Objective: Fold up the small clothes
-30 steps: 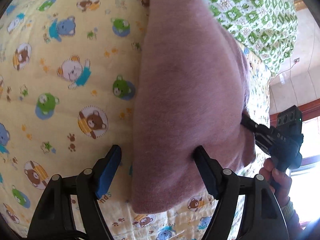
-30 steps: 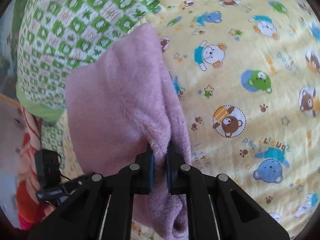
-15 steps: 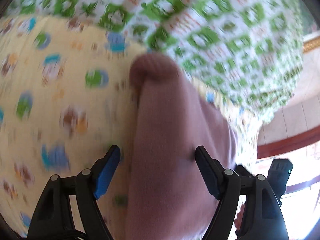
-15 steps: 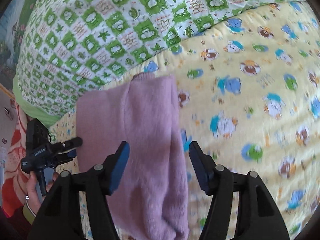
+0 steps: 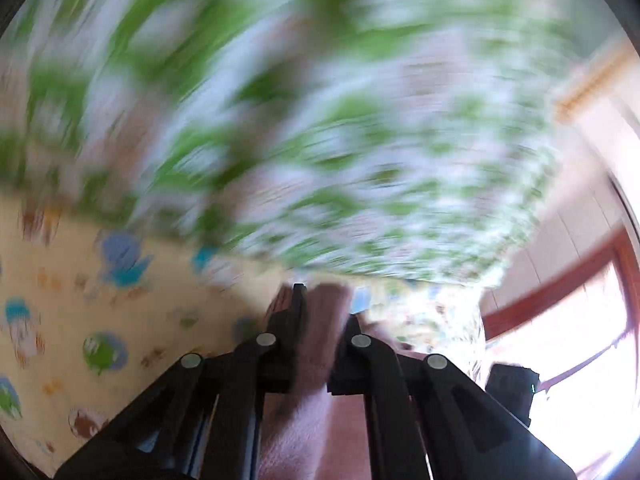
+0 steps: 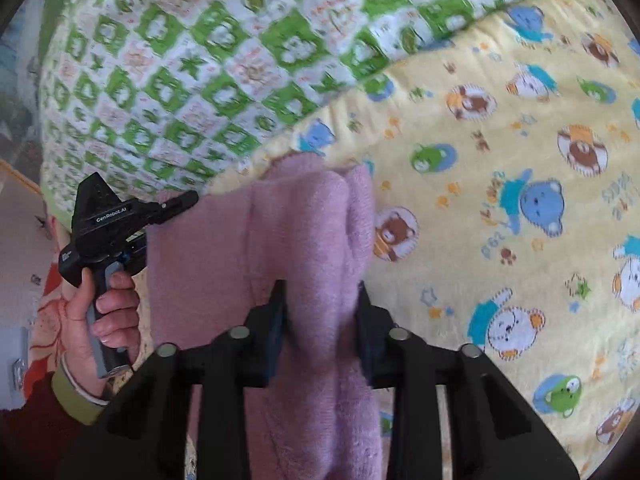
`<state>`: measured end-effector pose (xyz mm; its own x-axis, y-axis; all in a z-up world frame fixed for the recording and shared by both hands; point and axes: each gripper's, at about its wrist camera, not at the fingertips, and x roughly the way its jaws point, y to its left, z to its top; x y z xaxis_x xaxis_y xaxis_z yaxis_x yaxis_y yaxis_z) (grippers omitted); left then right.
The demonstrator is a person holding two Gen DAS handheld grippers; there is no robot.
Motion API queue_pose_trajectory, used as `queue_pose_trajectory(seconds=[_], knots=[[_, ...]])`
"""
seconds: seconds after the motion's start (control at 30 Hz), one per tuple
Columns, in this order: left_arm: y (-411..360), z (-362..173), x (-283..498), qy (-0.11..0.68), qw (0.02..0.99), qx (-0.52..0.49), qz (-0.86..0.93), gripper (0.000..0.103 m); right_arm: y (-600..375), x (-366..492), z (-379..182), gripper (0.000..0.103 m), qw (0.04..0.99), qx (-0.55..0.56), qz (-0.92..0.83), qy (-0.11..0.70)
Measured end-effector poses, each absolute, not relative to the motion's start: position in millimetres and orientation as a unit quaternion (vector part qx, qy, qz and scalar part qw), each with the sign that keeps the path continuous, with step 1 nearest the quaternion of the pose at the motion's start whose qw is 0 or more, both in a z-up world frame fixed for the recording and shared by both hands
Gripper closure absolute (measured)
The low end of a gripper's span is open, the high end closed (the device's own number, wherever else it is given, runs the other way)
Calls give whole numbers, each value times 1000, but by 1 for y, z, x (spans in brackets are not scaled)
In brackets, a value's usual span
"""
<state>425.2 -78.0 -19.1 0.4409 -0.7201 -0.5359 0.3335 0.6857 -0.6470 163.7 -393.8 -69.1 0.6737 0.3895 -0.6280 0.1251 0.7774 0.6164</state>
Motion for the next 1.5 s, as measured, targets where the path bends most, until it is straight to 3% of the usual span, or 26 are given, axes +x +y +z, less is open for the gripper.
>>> queue_pose_trajectory(seconds=[0.2,0.3,0.37,0.43,0.6,0.77,0.9,0.93,0.97,1.03,1.13,1.27,1.3,1.33,1.43,1.5], knots=[[-81,-41,441,467,841,-152,-230,94,-403,162,-81,77,851,330,62,404],[-58,-49,445,485,834,-184,-189,72,-402,161,-77,75,850,325,55,411],[-43,-47,437,488,826,-212,-187,58,-402,162,-75,66,848,322,42,418],[-29,-46,420,495,819,-225,-184,35,-401,157,-69,54,846,322,29,423],[-18,-56,357,515,787,-265,-212,26,-396,125,-60,30,852,324,43,410],[-43,-93,304,573,744,-249,-235,18,-380,107,-75,25,839,318,68,437],[-48,-109,293,575,741,-264,-225,11,-372,112,-95,26,827,296,83,470],[-61,-112,296,576,740,-265,-227,9,-375,113,-100,32,826,299,85,471],[-63,-113,297,576,740,-260,-229,9,-382,115,-105,58,820,321,97,463],[-80,-116,300,578,740,-249,-236,5,-399,114,-113,67,807,370,97,451],[-90,-118,303,581,742,-236,-238,4,-410,112,-120,70,796,401,106,441],[-113,-120,310,575,749,-220,-243,4,-399,109,-121,48,795,388,120,451],[-117,-120,310,572,751,-216,-249,11,-395,108,-121,48,799,380,118,451],[-119,-120,309,568,747,-223,-265,39,-393,108,-123,48,797,381,120,452],[-117,-122,310,566,732,-251,-285,57,-396,111,-128,61,781,414,126,451],[-111,-116,304,555,732,-256,-300,61,-397,106,-122,66,784,414,127,445]])
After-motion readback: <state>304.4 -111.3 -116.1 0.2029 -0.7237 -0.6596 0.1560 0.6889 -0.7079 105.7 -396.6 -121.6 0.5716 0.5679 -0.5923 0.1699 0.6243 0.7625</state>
